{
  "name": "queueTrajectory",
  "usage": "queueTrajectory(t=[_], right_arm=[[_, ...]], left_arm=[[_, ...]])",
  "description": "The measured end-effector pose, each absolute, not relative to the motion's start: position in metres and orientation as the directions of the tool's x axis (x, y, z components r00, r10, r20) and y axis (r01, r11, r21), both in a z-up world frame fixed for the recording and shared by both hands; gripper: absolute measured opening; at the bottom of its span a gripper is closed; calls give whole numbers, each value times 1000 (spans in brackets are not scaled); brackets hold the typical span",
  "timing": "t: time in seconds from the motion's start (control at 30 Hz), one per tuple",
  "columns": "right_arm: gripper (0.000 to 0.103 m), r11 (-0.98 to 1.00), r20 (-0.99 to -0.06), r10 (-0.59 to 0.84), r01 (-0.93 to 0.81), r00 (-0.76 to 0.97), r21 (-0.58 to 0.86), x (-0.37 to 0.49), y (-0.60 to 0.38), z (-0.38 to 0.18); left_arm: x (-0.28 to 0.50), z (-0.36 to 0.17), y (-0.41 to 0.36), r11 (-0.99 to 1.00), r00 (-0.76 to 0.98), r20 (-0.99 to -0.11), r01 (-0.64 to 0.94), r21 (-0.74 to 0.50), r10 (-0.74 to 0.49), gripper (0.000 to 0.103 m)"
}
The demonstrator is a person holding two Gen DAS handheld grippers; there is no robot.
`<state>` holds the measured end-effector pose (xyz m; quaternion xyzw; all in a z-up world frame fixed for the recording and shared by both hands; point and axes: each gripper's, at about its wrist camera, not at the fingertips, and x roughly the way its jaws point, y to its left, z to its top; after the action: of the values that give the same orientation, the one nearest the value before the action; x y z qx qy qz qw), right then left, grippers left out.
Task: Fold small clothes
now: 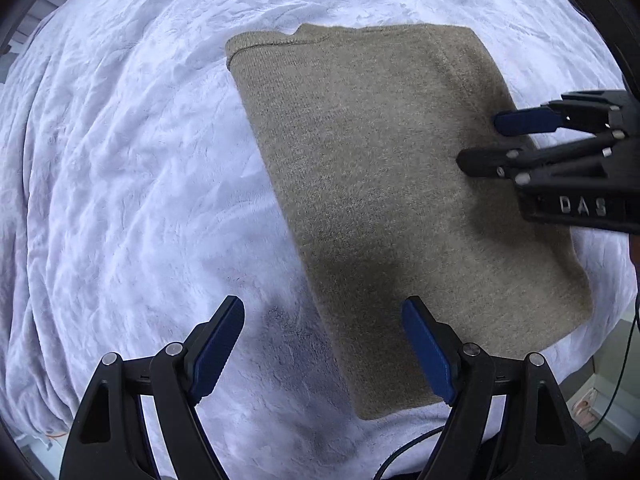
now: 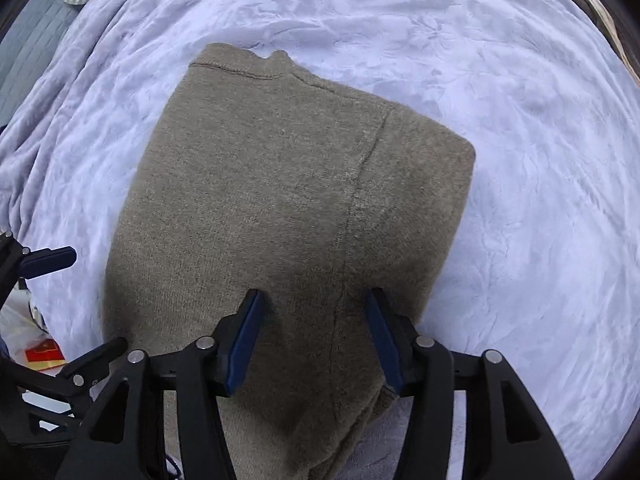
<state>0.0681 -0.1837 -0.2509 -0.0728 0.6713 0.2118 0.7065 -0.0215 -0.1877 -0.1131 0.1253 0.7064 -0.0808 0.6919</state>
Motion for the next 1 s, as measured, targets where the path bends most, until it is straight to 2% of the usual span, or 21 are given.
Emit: queueTrajectory(t=[0.07,0.2,0.3,0.47,0.7,1.0], right_arm=[[59,899,-977,210,-399,30,181,59,-185,-239],[59,894,-948,310,-359,64,268,24,-189,-207],[59,894,-948,315,-352,50,278,-5,-188,-209],[56,936,-984,177,-311,6,166,-24,-192,-232],[60,953,-981,76,-303,178,20,-36,-175,-156],[60,969,-980,-3,-243,197,-52,-53,-160,-116]], left_arm=[[-21,-105,-183,958,8,-999,281,51,51,82],[-21,-89,-178,954,72,-996,291,66,48,82],[-25,-77,-173,951,102,-994,300,73,44,82],[-34,-53,-174,942,173,-985,328,72,15,82],[-31,-32,-164,940,267,-964,328,91,1,82],[-42,-5,-155,944,330,-943,321,74,-38,82]])
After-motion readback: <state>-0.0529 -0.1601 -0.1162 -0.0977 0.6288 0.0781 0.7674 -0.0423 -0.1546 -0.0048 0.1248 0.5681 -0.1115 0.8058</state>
